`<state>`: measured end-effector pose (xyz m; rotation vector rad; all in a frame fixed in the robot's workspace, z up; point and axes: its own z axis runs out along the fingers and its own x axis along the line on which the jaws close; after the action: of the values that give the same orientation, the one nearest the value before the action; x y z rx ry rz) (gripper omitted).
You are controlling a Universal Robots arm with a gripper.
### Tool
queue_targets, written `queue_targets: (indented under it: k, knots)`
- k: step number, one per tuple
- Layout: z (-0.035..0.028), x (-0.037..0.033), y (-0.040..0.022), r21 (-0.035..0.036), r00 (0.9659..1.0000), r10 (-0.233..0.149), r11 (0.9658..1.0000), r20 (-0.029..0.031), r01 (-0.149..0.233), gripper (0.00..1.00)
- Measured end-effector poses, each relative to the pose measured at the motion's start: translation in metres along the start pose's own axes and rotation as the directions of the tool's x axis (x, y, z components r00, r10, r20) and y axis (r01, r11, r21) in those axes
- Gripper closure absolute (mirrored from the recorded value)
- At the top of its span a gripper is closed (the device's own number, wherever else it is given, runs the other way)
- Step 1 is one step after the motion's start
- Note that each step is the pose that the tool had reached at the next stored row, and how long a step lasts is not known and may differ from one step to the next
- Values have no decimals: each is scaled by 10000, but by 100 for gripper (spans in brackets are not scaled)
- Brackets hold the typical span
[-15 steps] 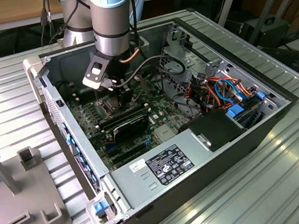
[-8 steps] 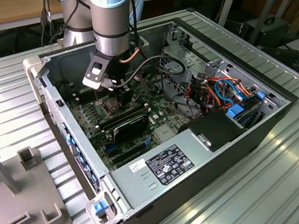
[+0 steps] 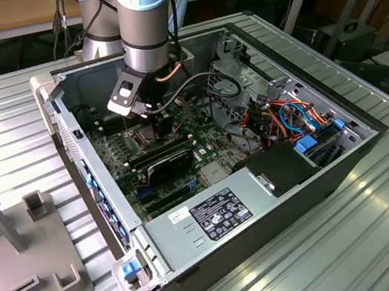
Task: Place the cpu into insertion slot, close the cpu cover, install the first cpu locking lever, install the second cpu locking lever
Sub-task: 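Place the cpu into insertion slot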
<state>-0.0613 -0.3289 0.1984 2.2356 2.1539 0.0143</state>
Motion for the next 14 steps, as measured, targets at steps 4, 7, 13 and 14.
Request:
queue_targets:
  k: [4, 7, 13, 14]
  knots:
    - [-32, -1, 1, 2, 10000, 0, 10000, 0, 0, 32]
    - [-103, -2, 4, 26, 10000, -1, 10000, 0, 1, 32]
    - [-215, -3, 8, 89, 10000, -3, 10000, 0, 3, 53]
    - [-216, -3, 9, 89, 10000, -7, 10000, 1, 7, 59]
